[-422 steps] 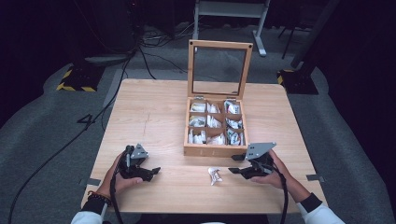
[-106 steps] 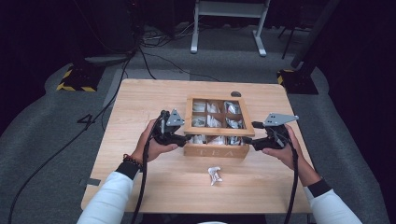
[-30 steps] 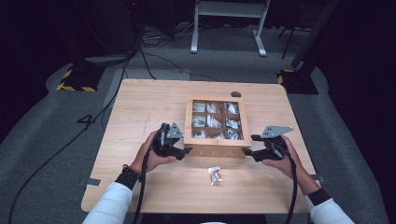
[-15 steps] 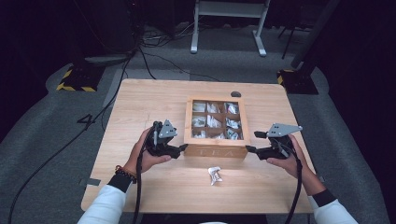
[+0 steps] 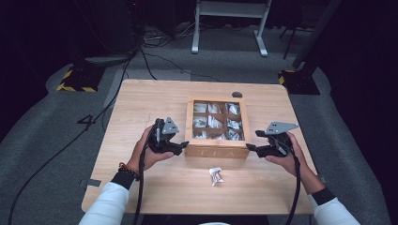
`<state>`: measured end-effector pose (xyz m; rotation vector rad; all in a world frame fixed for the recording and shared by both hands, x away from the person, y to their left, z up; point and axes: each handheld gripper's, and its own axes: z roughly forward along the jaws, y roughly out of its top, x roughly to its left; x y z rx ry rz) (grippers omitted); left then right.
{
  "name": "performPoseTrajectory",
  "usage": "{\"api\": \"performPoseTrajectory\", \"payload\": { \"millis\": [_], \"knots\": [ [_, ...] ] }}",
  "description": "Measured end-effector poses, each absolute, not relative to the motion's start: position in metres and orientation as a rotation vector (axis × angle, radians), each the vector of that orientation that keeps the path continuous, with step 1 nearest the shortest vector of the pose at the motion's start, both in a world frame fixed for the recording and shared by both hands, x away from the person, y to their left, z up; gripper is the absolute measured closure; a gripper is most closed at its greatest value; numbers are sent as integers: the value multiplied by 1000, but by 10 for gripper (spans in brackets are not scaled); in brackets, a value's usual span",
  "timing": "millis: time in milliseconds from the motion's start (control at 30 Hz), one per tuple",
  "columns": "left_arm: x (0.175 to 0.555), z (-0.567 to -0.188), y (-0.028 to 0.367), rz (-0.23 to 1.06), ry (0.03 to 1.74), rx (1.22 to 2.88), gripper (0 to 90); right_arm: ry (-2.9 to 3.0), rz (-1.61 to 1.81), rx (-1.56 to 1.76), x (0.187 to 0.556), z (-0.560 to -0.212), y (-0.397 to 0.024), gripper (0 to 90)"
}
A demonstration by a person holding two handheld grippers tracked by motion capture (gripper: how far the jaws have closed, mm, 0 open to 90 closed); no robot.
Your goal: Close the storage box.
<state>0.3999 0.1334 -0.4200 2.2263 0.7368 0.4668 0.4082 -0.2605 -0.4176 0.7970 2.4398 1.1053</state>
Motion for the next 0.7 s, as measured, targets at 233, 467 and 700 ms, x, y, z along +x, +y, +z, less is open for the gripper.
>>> {"api": "performPoseTrajectory", "payload": {
  "millis": [233, 467, 700],
  "knots": [
    [389, -421, 144, 500, 736, 2254, 262, 2432, 1104, 784, 400, -416, -271, 313],
    [375, -425, 162, 498, 756, 2258, 229, 2419, 1081, 799, 392, -420, -286, 298],
    [364, -436, 179, 507, 775, 2276, 203, 2414, 1040, 803, 384, -427, -297, 284]
  ]
}}
